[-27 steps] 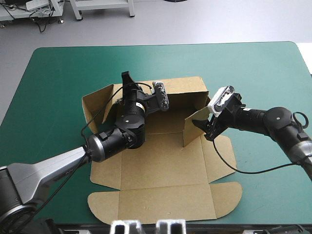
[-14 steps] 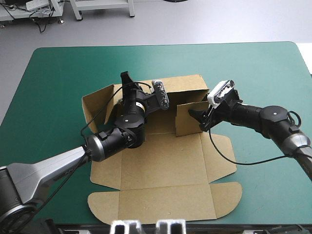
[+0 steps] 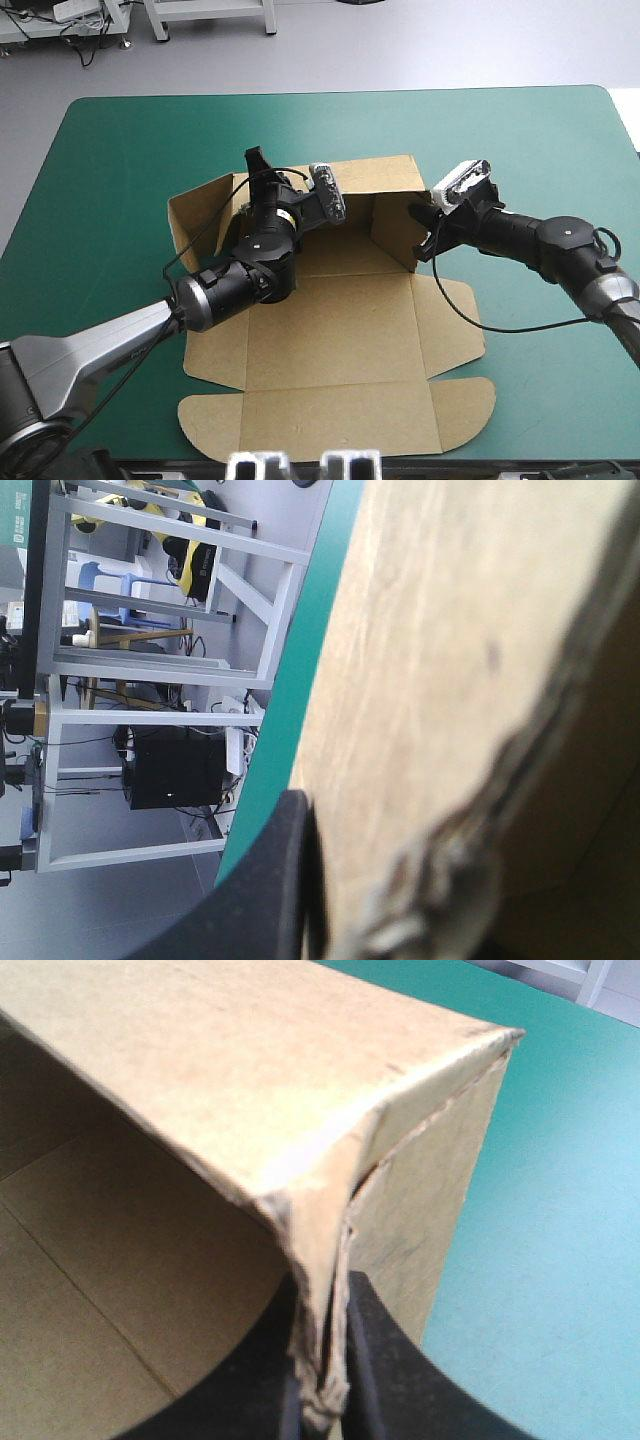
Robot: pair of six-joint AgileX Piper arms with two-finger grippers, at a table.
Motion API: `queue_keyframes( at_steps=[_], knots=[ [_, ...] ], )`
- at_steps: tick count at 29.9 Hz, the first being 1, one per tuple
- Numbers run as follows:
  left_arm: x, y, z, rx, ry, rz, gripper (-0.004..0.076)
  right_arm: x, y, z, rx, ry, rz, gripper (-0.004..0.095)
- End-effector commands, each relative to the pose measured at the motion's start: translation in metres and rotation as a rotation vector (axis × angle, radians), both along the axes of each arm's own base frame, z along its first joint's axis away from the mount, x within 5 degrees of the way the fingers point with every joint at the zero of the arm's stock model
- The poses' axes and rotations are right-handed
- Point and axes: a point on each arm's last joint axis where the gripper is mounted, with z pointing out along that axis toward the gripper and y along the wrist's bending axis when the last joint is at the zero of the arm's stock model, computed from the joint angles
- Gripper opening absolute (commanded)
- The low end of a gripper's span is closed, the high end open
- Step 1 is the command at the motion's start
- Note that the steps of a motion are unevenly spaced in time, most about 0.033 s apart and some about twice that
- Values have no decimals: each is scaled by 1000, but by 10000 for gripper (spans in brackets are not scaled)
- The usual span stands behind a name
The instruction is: Fold the box
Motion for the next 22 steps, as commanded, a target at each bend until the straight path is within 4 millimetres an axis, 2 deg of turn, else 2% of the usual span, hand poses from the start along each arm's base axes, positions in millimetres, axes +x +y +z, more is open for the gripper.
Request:
queue_keyframes(
  at_steps=[1,7,10,14,18,20,22],
  knots=[
    [-7,-3,17,-109,-5,-33,14,-7,8,18,53,-36,86,-17],
    [-12,-12,12,-151,85,-107,21,-8,7,21,71,-28,61,-16],
    [-18,-20,14,-166,134,-159,67,-4,3,21,64,-31,4,-16],
    [-33,-29,23,-148,121,-237,219,1,-5,24,33,-71,-106,-17],
    [-50,-32,39,-203,105,-300,392,5,-15,30,13,-115,-235,-17],
    [-57,-30,51,-252,86,-313,452,5,-17,32,8,-129,-257,-18],
    [-64,-28,63,-293,67,-332,475,5,-18,33,8,-131,-260,-18]
  ],
)
